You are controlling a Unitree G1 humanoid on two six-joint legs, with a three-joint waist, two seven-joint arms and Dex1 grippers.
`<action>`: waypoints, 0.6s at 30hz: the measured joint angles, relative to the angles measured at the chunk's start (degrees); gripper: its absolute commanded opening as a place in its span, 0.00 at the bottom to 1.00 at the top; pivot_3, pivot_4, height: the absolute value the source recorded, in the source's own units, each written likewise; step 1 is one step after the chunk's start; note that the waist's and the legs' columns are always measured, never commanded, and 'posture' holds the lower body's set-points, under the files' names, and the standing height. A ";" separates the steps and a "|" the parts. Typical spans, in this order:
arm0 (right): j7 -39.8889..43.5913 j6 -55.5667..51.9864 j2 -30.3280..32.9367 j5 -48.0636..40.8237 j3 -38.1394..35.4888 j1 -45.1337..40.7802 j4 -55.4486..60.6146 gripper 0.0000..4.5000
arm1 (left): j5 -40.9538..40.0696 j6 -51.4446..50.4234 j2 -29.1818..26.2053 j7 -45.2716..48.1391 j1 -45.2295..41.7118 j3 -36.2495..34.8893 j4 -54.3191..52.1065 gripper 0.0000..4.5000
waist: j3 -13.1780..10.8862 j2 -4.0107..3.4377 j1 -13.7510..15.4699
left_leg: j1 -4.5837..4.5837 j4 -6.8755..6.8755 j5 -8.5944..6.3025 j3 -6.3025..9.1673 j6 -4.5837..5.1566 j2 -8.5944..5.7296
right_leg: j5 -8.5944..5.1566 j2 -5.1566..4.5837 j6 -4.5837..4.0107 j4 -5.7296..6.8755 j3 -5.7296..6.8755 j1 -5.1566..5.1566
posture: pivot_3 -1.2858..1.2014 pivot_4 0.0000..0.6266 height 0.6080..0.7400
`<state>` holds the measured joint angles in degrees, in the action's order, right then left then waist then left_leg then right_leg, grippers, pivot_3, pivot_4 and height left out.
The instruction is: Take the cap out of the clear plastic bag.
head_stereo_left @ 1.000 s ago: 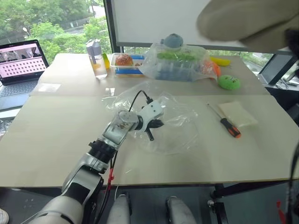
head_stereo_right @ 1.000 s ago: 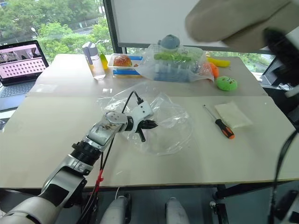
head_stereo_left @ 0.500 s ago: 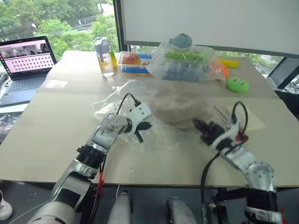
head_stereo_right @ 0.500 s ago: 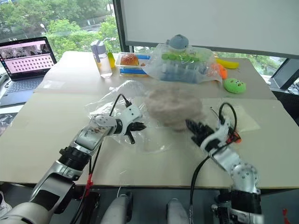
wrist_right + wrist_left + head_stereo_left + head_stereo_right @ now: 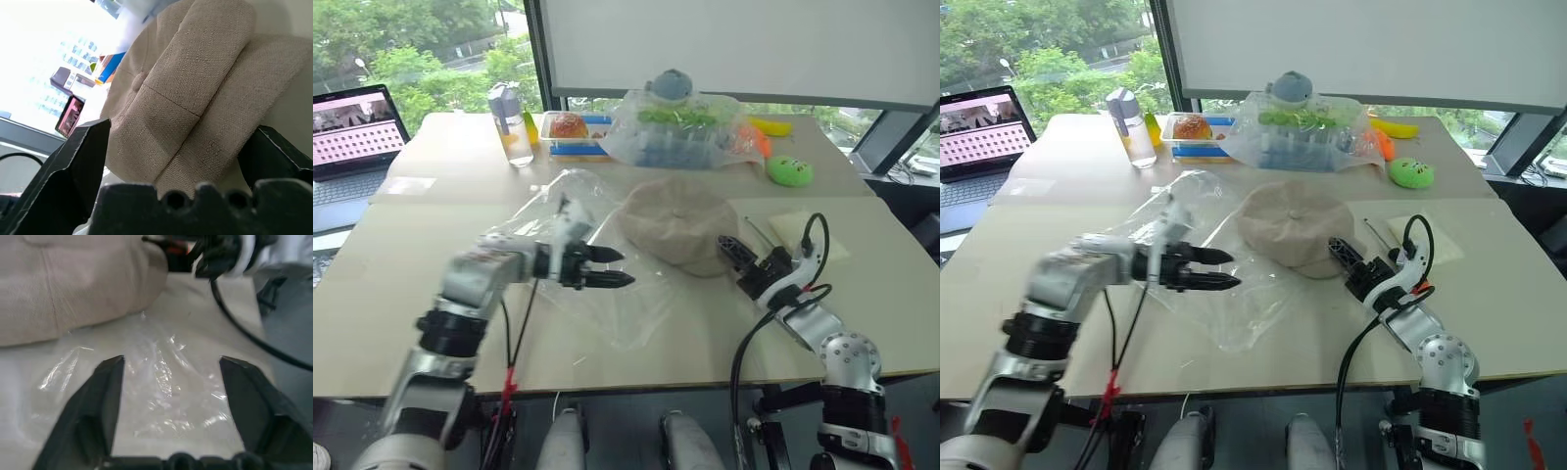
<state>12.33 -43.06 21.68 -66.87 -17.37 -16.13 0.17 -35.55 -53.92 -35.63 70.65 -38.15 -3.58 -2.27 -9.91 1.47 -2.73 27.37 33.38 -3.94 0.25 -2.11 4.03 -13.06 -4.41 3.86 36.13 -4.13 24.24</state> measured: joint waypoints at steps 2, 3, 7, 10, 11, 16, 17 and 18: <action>2.92 -2.27 2.09 0.47 1.77 1.56 2.60 1.00 | -9.31 -4.84 -0.57 -1.23 -4.47 -10.76 0.90 0.99 | -0.07 0.09 0.45 | 0.03 0.02 0.02 0.06 0.03 0.05 | -0.05 0.01 0.06 0.02 0.14 -0.03 | 0.52 0.24 1.00; 4.65 -3.35 2.85 0.56 2.95 1.97 4.56 1.00 | -13.66 -6.13 -0.89 -3.45 -7.81 -16.29 1.30 0.99 | -0.07 0.09 0.58 | 0.00 0.05 0.02 0.06 0.02 0.05 | -0.06 0.00 0.08 -0.01 0.14 -0.08 | 0.52 0.24 1.00; 7.61 -1.98 7.49 7.20 5.46 3.79 10.68 1.00 | -13.24 0.08 0.33 -15.15 -8.06 -24.56 3.82 0.99 | 0.34 -0.57 0.85 | -0.41 0.35 -0.04 -0.03 -0.01 -0.12 | -0.16 -0.16 0.26 -0.12 0.08 -0.52 | 0.52 0.24 1.00; 3.32 3.84 10.27 18.67 4.47 3.51 9.23 1.00 | -3.26 9.68 4.70 -27.49 -0.70 -24.32 11.48 0.99 | 0.31 -0.43 1.23 | -0.57 0.35 -0.06 -0.04 -0.05 -0.10 | -0.08 -0.15 0.15 -0.16 0.09 -0.46 | 0.52 0.24 1.00; 2.24 4.88 11.05 21.12 4.29 3.52 8.89 1.00 | -1.09 12.29 6.04 -29.91 1.04 -24.19 12.83 0.99 | 0.32 -0.35 1.38 | -0.49 0.36 -0.06 -0.04 -0.05 -0.09 | -0.01 -0.15 0.06 -0.20 0.09 -0.37 | 0.52 0.24 1.00; -4.90 15.29 15.48 38.97 1.47 4.06 5.13 1.00 | 14.29 33.13 17.56 -49.34 11.49 -21.49 17.34 0.99 | 0.36 0.27 2.26 | 0.08 0.35 -0.05 -0.25 -0.05 -0.09 | 0.34 -0.24 -0.22 -0.30 0.07 -0.16 | 0.52 0.24 1.00; -5.66 16.96 13.99 40.03 0.58 4.03 5.00 1.00 | 15.74 36.25 18.76 -51.38 11.92 -21.03 17.35 0.99 | 0.35 0.34 2.36 | 0.09 0.30 -0.05 -0.24 -0.05 -0.06 | 0.33 -0.19 -0.21 -0.30 0.07 -0.15 | 0.52 0.24 1.00; -6.39 18.31 12.52 41.19 0.27 4.04 4.95 1.00 | 16.64 38.65 19.54 -52.55 12.03 -20.68 17.28 0.99 | 0.35 0.34 2.41 | 0.07 0.27 -0.05 -0.23 -0.05 -0.03 | 0.33 -0.14 -0.21 -0.29 0.07 -0.14 | 0.52 0.24 1.00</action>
<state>5.95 -24.75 34.21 -25.67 -17.10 -12.08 5.12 -18.91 -15.27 -16.10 18.10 -26.12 -24.26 15.02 -9.56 1.81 -0.32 27.44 33.65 -3.99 0.02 -2.16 4.00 -12.73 -4.55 3.65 35.84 -4.07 24.09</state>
